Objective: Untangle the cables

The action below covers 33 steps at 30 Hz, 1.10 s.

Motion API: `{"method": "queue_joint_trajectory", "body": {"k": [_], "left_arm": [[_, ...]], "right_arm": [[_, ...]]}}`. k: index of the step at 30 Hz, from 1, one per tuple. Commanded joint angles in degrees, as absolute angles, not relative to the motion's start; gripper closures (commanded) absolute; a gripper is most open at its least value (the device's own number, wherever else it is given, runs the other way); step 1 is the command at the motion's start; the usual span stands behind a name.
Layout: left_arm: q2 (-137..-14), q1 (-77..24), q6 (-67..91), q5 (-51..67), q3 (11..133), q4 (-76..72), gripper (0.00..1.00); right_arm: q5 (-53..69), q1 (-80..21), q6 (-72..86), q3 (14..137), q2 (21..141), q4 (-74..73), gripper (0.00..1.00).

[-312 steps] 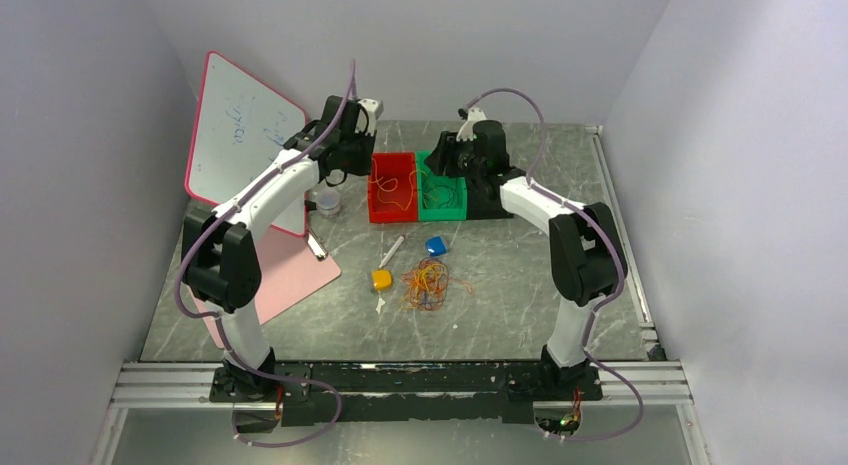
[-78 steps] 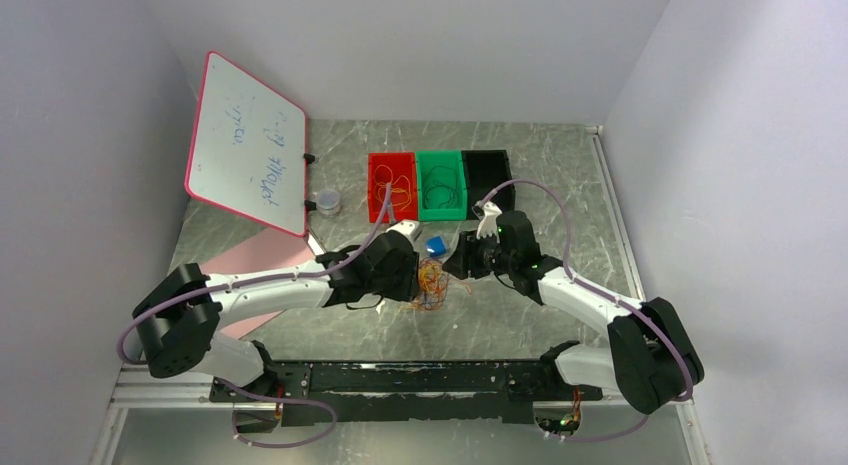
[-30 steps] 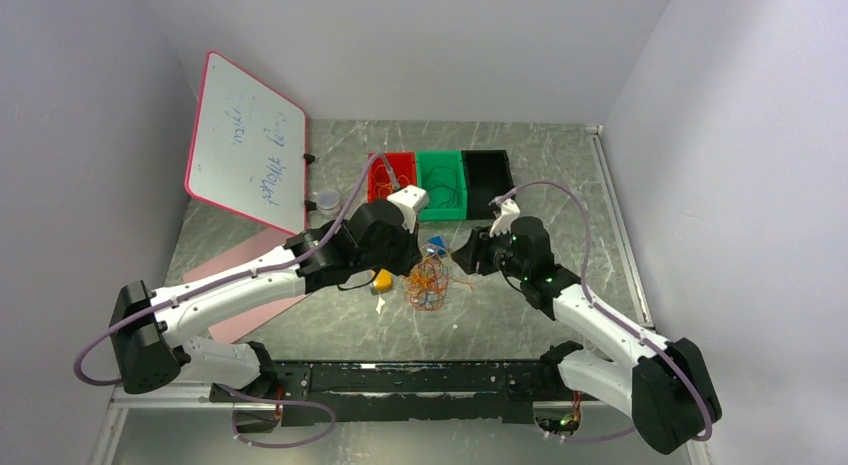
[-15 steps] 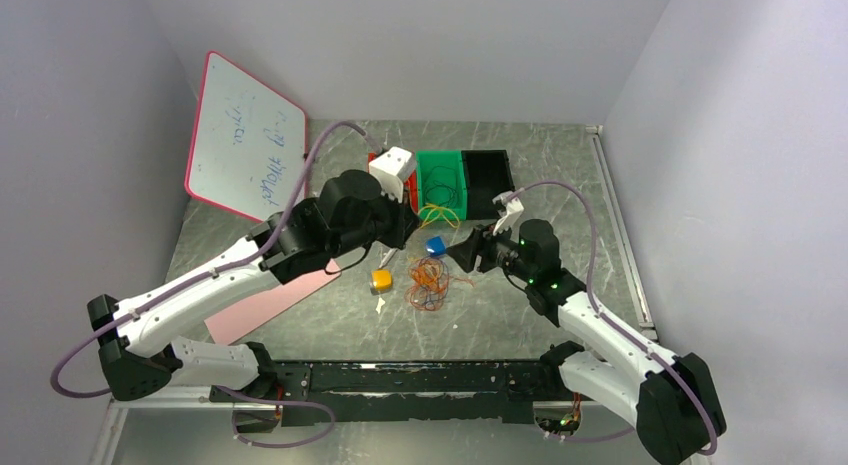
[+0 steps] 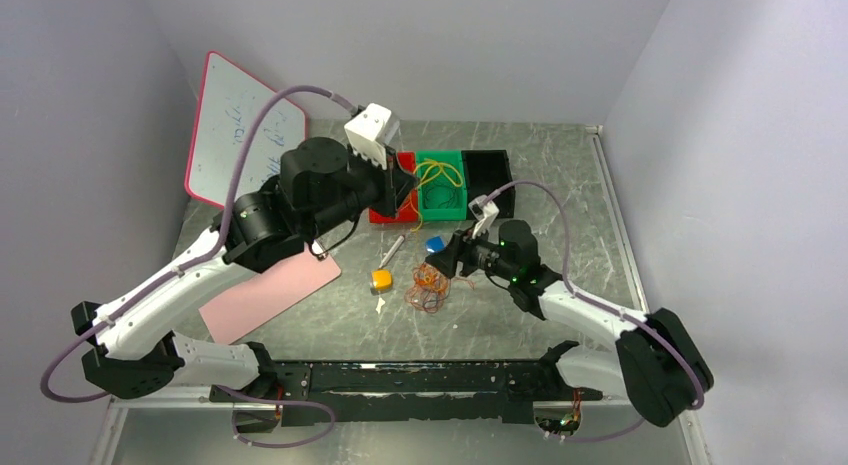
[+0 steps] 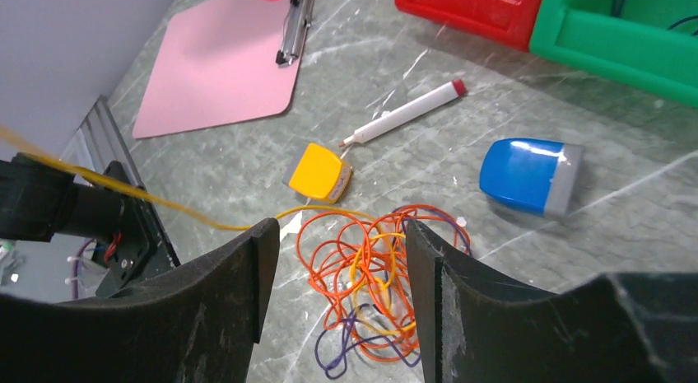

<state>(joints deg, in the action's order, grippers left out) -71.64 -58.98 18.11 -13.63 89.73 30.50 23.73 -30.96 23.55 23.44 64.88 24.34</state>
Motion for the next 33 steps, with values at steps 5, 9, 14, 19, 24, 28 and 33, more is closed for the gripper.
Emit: {"method": "queue_joint_trajectory", "body": {"k": [5, 9, 14, 19, 24, 28, 33], "left_arm": [[-75.0, -59.2, 13.3, -14.8, 102.3, 32.9, 0.93], [-76.6, -59.2, 11.5, -14.5, 107.4, 33.5, 0.93], [-79.1, -59.3, 8.1, -15.5, 115.4, 34.7, 0.93], [-81.8, -59.2, 4.6, -17.0, 121.9, 34.9, 0.93], [-83.1, -59.3, 1.7, -18.6, 126.0, 34.0, 0.93], [-83.1, -59.2, -0.1, -20.1, 127.7, 32.6, 0.93], [-82.5, -59.2, -1.6, -21.1, 127.5, 30.8, 0.93]], "right_arm": [[21.9, -35.9, 23.5, 27.8, 75.8, 32.7, 0.42], [18.7, -38.1, 23.4, 28.5, 80.0, 32.6, 0.46], [14.7, -40.2, 23.0, 27.4, 81.7, 31.4, 0.48], [11.7, -40.9, 22.8, 26.0, 81.6, 30.0, 0.54], [8.0, -41.2, 22.1, 24.6, 80.1, 26.3, 0.57], [5.6, -41.5, 21.0, 22.4, 78.4, 23.6, 0.57], [3.9, -41.4, 21.2, 19.7, 74.7, 21.6, 0.57]]}}
